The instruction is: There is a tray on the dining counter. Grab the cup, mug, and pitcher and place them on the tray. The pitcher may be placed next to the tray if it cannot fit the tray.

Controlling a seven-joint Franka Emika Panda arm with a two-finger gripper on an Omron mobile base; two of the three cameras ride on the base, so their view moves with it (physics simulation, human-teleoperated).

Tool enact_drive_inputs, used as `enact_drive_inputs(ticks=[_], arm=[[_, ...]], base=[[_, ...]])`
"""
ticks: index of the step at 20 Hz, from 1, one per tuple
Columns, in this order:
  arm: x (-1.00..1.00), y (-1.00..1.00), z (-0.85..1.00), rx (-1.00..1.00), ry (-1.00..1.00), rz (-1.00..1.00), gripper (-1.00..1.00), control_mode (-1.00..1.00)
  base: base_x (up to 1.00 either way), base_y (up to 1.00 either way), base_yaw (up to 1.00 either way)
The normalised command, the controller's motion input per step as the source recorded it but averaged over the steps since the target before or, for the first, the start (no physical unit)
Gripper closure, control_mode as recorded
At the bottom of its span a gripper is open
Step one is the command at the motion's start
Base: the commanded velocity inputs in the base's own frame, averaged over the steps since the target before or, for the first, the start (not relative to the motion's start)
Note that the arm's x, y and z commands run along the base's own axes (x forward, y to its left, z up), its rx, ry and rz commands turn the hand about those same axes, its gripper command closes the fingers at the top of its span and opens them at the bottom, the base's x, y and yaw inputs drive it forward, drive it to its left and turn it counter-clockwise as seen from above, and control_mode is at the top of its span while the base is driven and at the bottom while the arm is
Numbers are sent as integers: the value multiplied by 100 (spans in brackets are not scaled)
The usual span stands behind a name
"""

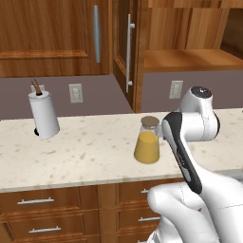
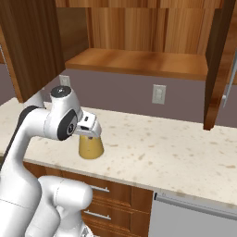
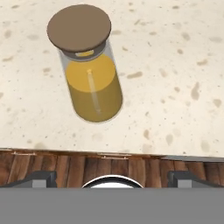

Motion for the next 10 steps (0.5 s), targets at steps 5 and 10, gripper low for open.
enact_drive_inputs(ticks=[5,10], arm=[[5,0,-27,0,0,0,-100,-100],[6,1,-27,0,0,0,-100,-100]], base=[[0,0,0],[0,0,0]])
